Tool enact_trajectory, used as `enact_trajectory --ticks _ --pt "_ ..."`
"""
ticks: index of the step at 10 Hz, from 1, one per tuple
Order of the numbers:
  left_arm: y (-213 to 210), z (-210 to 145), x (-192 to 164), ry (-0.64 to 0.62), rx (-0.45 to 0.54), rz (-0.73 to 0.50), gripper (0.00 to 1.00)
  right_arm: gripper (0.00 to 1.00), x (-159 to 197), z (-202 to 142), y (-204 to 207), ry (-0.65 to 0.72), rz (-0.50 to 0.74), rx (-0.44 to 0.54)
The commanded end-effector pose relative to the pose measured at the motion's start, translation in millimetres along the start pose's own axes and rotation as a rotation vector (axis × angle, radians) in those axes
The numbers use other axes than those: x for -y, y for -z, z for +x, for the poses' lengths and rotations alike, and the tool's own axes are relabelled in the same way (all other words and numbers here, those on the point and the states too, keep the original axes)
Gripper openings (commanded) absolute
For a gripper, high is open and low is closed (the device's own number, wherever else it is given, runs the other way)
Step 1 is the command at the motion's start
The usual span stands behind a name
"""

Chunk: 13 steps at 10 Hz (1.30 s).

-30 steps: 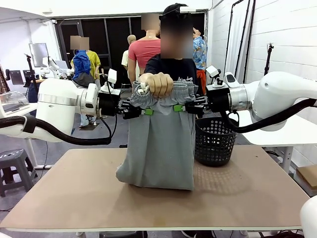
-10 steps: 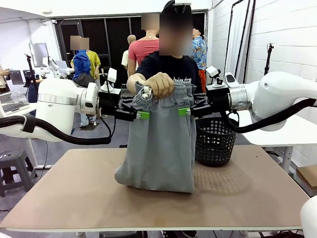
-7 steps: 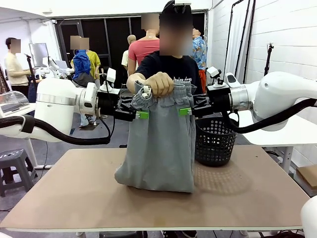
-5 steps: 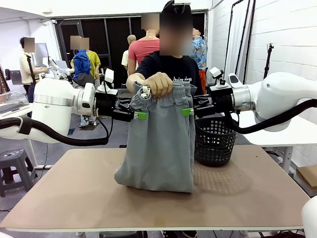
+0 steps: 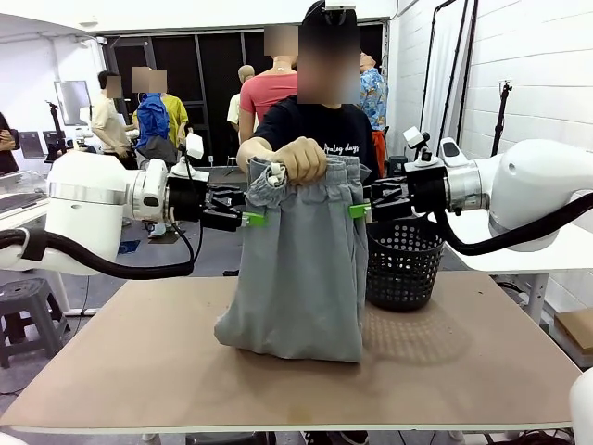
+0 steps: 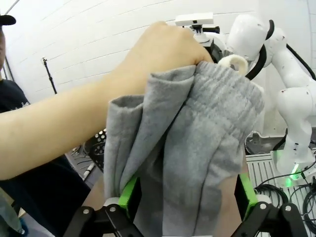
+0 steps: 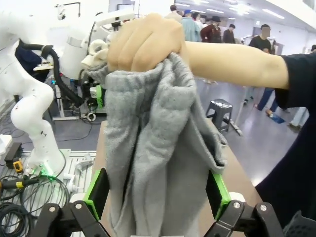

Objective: Fold the training pants.
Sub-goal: Release the ends of the Training pants and then grab the overlapped ends.

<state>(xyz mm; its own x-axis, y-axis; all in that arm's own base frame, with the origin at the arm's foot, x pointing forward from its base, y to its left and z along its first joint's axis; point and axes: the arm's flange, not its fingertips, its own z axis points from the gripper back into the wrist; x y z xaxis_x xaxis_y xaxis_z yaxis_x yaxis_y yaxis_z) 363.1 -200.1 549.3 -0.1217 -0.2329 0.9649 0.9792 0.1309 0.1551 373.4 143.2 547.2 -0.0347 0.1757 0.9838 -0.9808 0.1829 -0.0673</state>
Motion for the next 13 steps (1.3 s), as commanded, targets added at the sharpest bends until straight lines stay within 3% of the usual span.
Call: enact_trajectory --ticks 1,8,13 --pt "-0.5 -1.6 6.0 -0.022 -0.001 0.075 1.0 1.0 -14.7 -2.9 10.6 0.023 -0.069 -0.016" --pt "-8.1 -4.5 6.5 -0.036 -0.001 0.259 1.0 1.0 -17.4 -6.8 9.1 0.125 -0.011 0.01" --pt "-5.8 -7.9 1.8 -0.001 0.063 0.128 1.0 1.0 -19.4 -7.4 2.7 0.167 0.09 -0.015"
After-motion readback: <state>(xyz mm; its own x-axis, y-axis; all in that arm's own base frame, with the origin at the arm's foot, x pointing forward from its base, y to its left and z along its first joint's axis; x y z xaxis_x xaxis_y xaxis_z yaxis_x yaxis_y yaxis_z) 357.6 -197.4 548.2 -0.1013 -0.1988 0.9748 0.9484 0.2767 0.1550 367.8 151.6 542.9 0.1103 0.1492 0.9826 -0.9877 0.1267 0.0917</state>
